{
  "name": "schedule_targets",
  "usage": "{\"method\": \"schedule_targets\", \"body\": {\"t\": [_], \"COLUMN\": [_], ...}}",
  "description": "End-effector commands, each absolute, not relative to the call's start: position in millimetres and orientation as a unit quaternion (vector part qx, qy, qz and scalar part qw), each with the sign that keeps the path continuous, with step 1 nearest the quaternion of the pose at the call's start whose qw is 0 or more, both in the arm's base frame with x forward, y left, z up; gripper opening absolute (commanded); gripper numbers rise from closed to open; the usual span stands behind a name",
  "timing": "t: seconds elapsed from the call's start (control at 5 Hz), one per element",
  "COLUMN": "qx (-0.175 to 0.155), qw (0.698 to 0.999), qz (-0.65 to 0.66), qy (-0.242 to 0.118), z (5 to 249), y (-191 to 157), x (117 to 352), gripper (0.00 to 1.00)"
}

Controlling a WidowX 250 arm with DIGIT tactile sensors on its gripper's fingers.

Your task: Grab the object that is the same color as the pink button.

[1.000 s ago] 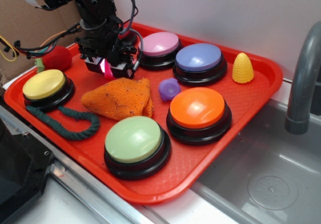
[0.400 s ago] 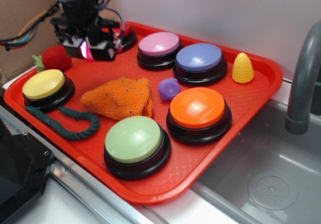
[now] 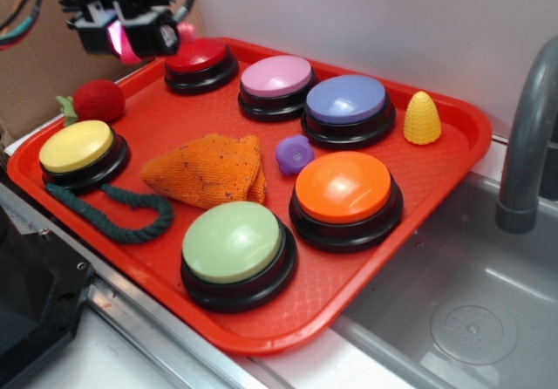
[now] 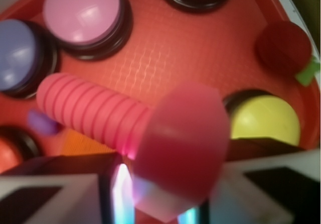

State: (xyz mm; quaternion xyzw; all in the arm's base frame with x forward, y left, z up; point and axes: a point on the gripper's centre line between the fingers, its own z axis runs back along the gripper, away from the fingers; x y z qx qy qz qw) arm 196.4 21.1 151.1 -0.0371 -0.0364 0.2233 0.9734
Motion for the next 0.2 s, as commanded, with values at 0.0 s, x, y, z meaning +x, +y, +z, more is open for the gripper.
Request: {"method": "schedule_targets", "body": {"t": [0.0], "qx": [-0.006], "qw": [0.975], "qz": [0.204], "qy": [-0.092], "z": [171.5], "y": [19.9], "x": [198.5], "gripper": [0.0]}}
